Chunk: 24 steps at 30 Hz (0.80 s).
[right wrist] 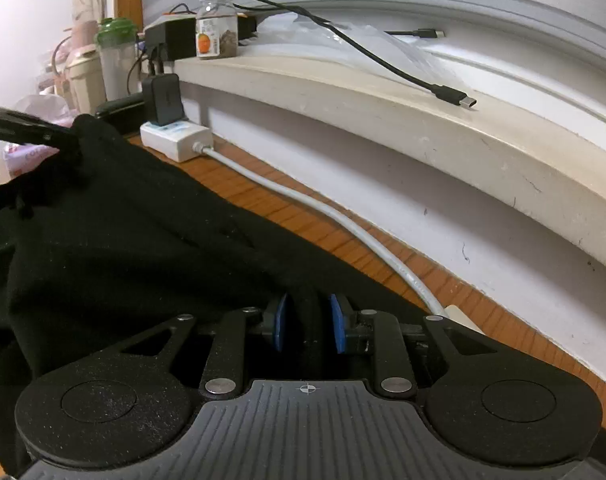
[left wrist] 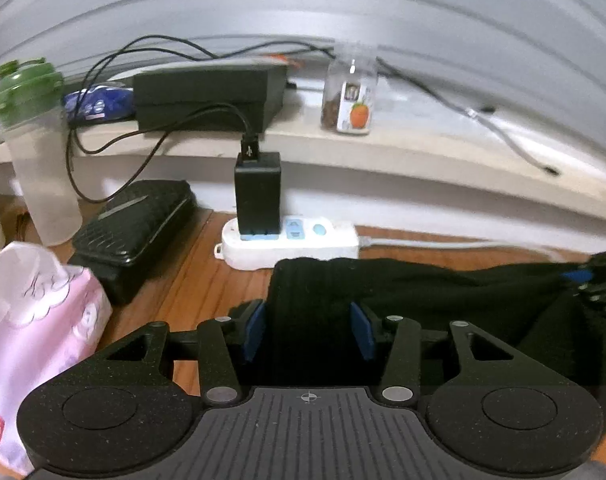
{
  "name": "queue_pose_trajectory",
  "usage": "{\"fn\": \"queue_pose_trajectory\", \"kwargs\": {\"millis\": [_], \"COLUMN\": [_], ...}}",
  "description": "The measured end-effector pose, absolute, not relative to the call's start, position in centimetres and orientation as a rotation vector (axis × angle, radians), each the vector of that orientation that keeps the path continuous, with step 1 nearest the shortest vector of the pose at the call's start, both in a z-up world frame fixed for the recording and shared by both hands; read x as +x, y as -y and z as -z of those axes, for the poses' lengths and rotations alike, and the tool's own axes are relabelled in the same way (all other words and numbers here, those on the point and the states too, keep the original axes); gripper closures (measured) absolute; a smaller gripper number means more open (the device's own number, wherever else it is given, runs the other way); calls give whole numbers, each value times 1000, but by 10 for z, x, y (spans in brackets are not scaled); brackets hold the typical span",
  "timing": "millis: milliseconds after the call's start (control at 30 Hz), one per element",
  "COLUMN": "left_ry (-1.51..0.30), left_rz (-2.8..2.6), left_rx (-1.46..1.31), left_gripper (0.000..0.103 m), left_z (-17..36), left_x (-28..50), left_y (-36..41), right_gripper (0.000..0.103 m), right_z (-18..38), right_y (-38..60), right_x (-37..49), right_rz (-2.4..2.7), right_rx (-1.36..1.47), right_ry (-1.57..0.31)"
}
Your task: Fold clothes
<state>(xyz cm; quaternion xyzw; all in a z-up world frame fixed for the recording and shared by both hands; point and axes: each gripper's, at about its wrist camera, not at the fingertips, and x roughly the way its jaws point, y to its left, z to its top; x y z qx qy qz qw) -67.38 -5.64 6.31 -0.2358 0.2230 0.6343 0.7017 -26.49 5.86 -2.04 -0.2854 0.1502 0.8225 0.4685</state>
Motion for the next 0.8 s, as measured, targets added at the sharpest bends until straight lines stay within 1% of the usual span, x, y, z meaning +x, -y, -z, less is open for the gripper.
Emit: {"fn": "queue_pose_trajectory", "kwargs": {"millis": [33, 67, 100, 167, 233, 367, 467, 500, 567, 600, 633, 667, 733, 800], "left_ry": [-515, -532, -542, -529, -521, -487, -457, -472, -485, -477, -458, -431, -391, -387], "left_rz": [-1413, -1417, -1419, -1430, -1435, -1438, -1469, -1482, -1526, -1550, -1566, -1563, -1525, -1458], "left_rx": [-527, -526, -526, -532, -529, -478, -481, -478, -465, -456, -447, -435, -401, -369], "left_gripper": [54, 61, 74, 82, 86, 86, 83, 80, 78, 72, 63, 60, 44, 37], "left_z": [-60, -56, -54, -53, -57, -79, -88, -87, -86, -88, -90, -93, -99, -100], "left_x": [-673, -672, -673, -675, -675, -672, -678, -678, -678, -677, -676, -671, -656, -633], "left_y": [53, 52, 52, 55, 62, 96, 114, 116, 118, 119, 120, 121, 121, 117], "right_gripper": [78, 78, 78, 78, 78, 78, 74, 73, 71, 71, 68, 60, 53, 52], "right_z": [21, 21, 21, 22, 22, 22, 23, 23, 23, 23, 22, 20, 13, 1], "right_y": [-60, -60, -61, -62, -62, -57, -57, -57, -53, -51, -49, -49, -45, -38], "right_x": [-265, -265, -264, -262, -261, -264, -266, -267, -274, -277, -278, -276, -267, -253], "right_rz": [-2019, -2022, -2025, -2032, -2037, -2082, -2130, -2141, -2142, -2135, -2128, -2117, -2110, -2117], "right_rx": [-699, -697, -694, -687, -685, -697, -689, -687, -707, -717, -720, -713, -680, -645], "right_ry": [-370, -373, -381, -397, -399, -388, -426, -435, -399, -374, -362, -368, -392, -410]}}
